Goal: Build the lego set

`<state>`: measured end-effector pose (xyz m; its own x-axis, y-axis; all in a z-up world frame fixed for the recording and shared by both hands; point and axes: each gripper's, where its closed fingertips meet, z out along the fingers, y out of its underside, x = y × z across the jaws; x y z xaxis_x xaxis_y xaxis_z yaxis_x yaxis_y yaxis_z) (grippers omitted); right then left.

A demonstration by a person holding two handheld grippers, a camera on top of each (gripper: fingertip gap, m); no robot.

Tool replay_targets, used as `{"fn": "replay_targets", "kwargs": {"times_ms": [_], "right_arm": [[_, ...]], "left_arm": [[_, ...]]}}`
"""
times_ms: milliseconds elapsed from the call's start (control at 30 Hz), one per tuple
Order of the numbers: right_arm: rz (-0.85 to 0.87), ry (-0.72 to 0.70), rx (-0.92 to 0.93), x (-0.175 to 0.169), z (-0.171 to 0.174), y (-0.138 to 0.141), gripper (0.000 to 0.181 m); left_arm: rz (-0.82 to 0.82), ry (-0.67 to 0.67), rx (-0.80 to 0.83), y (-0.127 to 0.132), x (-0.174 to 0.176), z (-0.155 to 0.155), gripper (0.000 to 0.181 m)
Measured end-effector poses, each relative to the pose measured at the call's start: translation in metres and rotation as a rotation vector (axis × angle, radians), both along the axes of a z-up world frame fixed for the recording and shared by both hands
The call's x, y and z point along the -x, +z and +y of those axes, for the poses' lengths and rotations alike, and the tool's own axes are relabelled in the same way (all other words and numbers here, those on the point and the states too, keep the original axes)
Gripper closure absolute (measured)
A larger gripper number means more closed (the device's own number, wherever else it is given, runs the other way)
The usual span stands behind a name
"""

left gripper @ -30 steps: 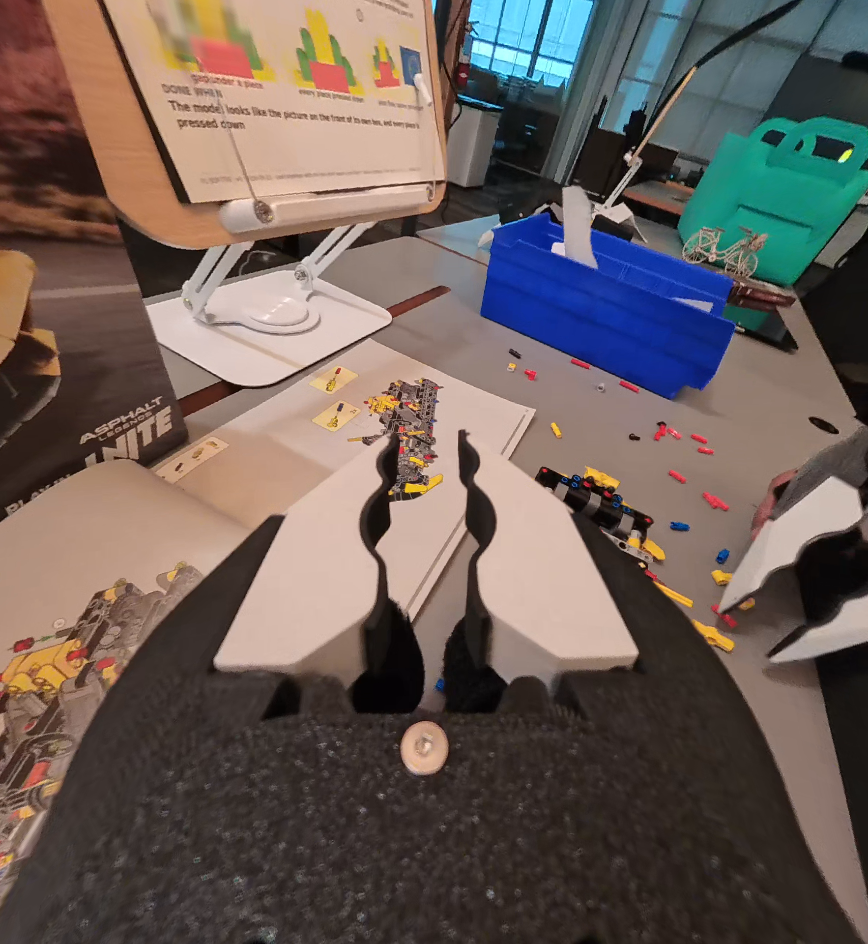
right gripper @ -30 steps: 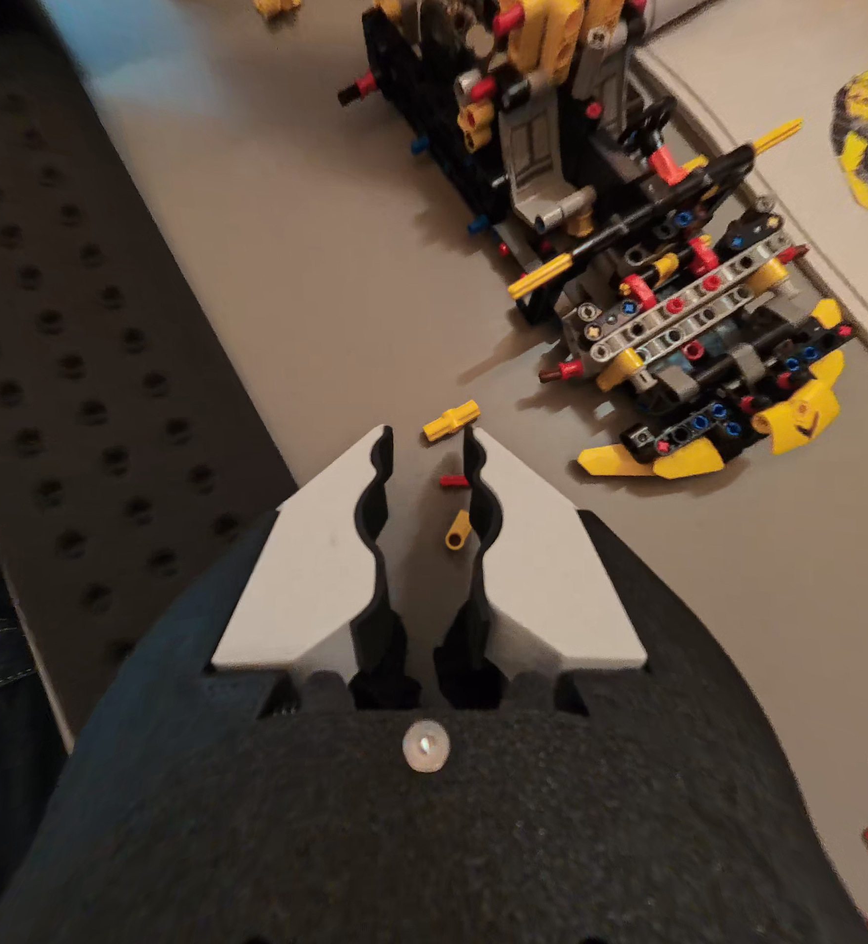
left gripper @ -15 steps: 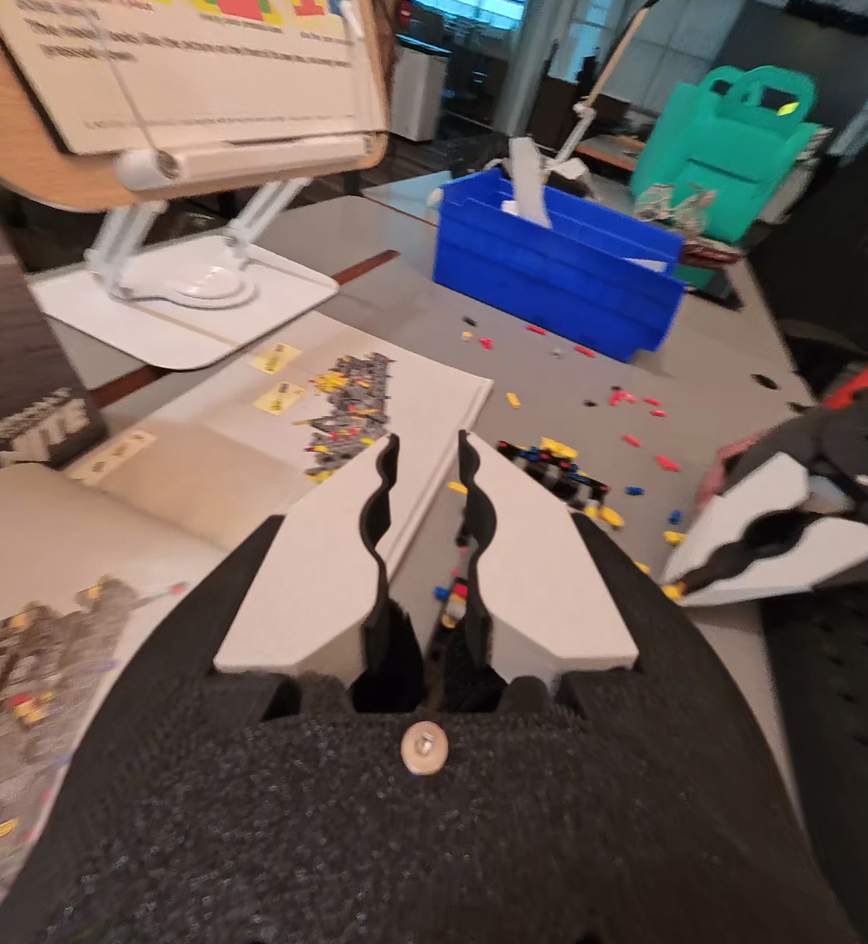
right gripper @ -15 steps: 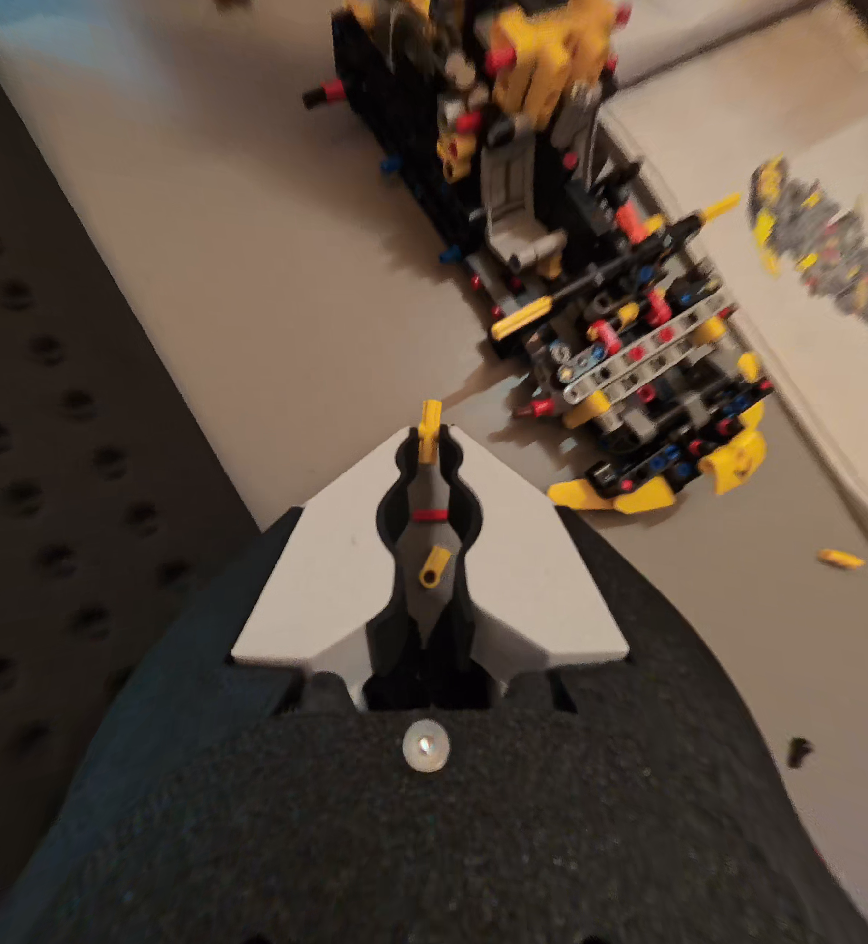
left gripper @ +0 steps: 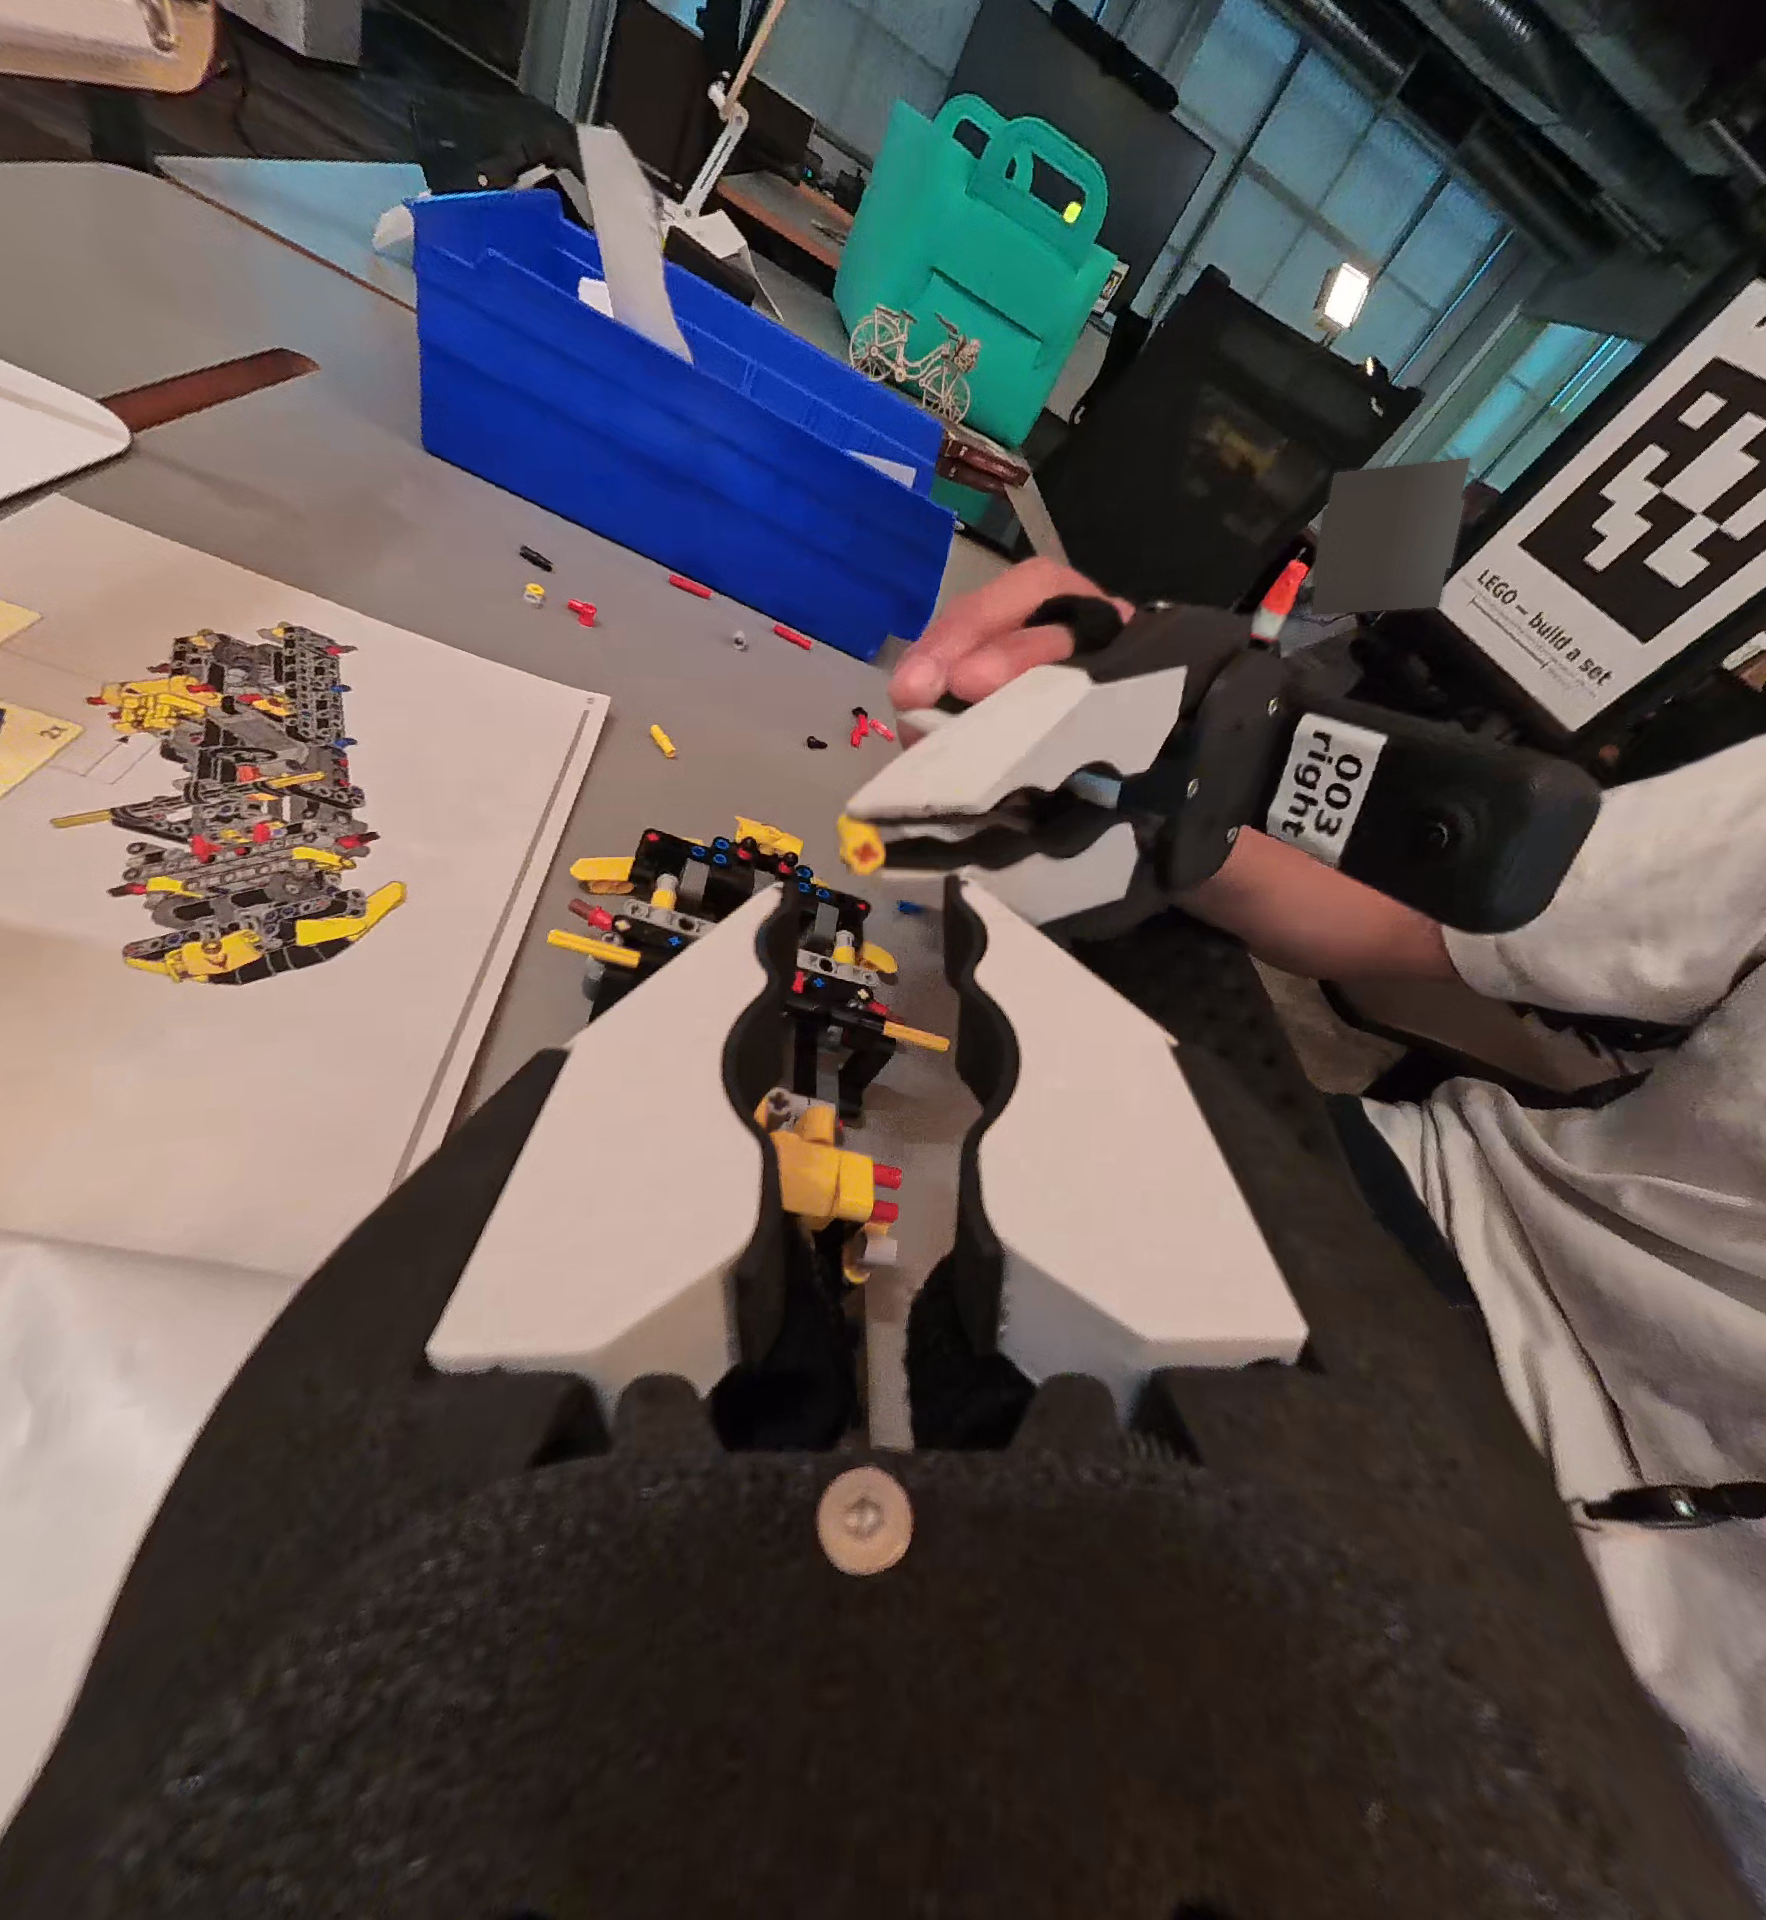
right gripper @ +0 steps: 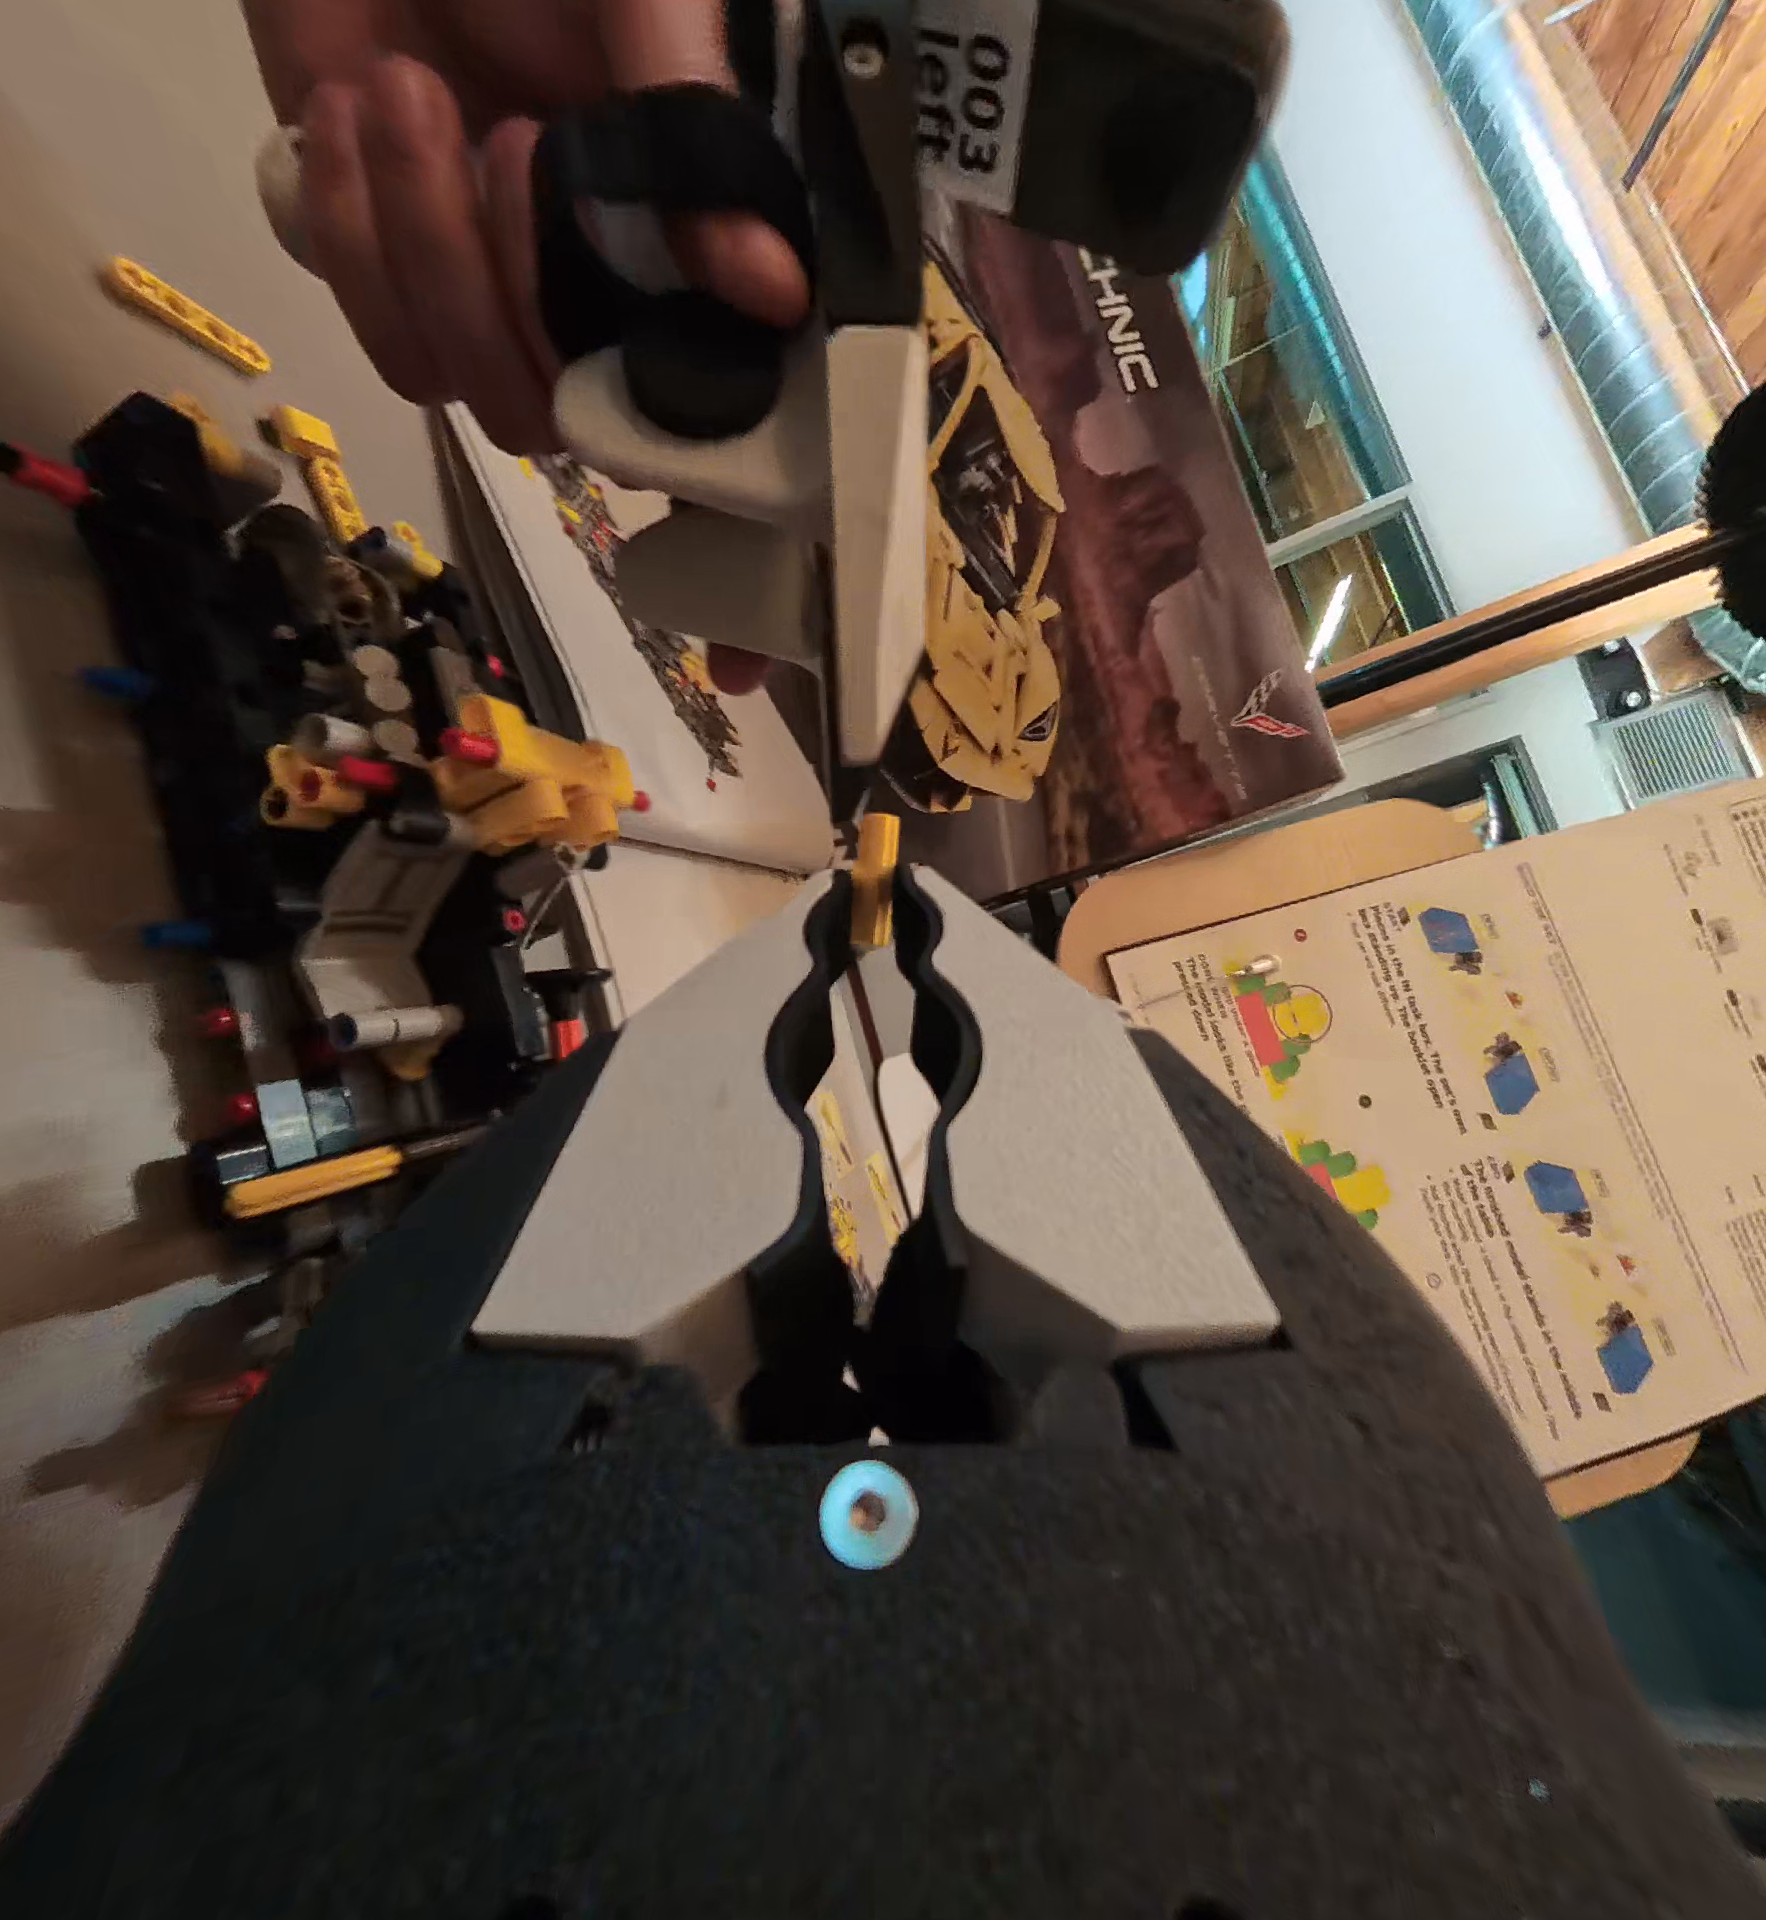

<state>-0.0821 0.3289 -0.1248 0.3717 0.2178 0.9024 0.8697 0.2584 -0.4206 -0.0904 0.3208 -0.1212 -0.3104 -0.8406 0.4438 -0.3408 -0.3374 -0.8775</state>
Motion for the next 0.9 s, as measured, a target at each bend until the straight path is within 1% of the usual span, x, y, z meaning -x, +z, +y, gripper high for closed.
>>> {"fn": "replay_targets", "kwargs": {"times_ms": [133,333,367,433,500,567,633,667,733,767,800,833,867,900], "right_arm": [[0.013,0.012,-0.028,0.006,-0.008,0.004,0.175],[0.021,0.024,0.01,0.004,-0.013,-0.003,0.174],[0.016,0.025,0.01,0.004,-0.013,-0.004,0.174],[0.007,0.032,-0.003,0.004,-0.014,-0.004,0.174],[0.01,0.029,-0.006,0.003,-0.014,-0.004,0.174],[0.058,0.002,-0.045,0.001,-0.016,0.004,0.174],[0.172,-0.023,-0.076,-0.002,-0.018,0.014,0.17],[0.226,-0.012,-0.006,-0.002,-0.019,0.01,0.167],[0.436,0.042,0.188,0.0,-0.022,0.004,0.154],[0.557,0.081,0.268,0.001,-0.023,0.007,0.157],[0.686,0.143,0.366,0.004,-0.026,0.011,0.163],[0.824,0.197,0.448,0.003,-0.027,0.019,0.16],[0.963,0.275,0.525,0.003,-0.03,0.029,0.157],[1.097,0.391,0.62,0.005,-0.037,0.039,0.161]], "left_arm": [[0.034,-0.024,-0.047,-0.008,-0.005,-0.01,0.154],[0.015,-0.038,-0.053,-0.003,-0.011,-0.022,0.154],[0.019,-0.038,-0.057,-0.004,-0.011,-0.023,0.156],[0.034,-0.025,-0.068,-0.008,-0.013,-0.022,0.169],[0.042,-0.022,-0.056,-0.008,-0.014,-0.02,0.172],[0.0,-0.021,-0.054,0.0,-0.014,-0.02,0.174],[-0.041,-0.007,-0.063,0.01,-0.011,-0.017,0.174],[-0.07,0.012,-0.081,0.015,-0.01,-0.013,0.174],[-0.154,0.033,-0.095,0.029,-0.006,-0.009,0.174],[-0.199,0.02,-0.092,0.037,-0.003,-0.012,0.174],[-0.234,0.003,-0.096,0.042,-0.001,-0.016,0.174],[-0.26,-0.018,-0.105,0.045,0.001,-0.02,0.174],[-0.278,-0.034,-0.118,0.046,0.001,-0.025,0.174],[-0.29,-0.044,-0.133,0.046,0.001,-0.029,0.174]]}}
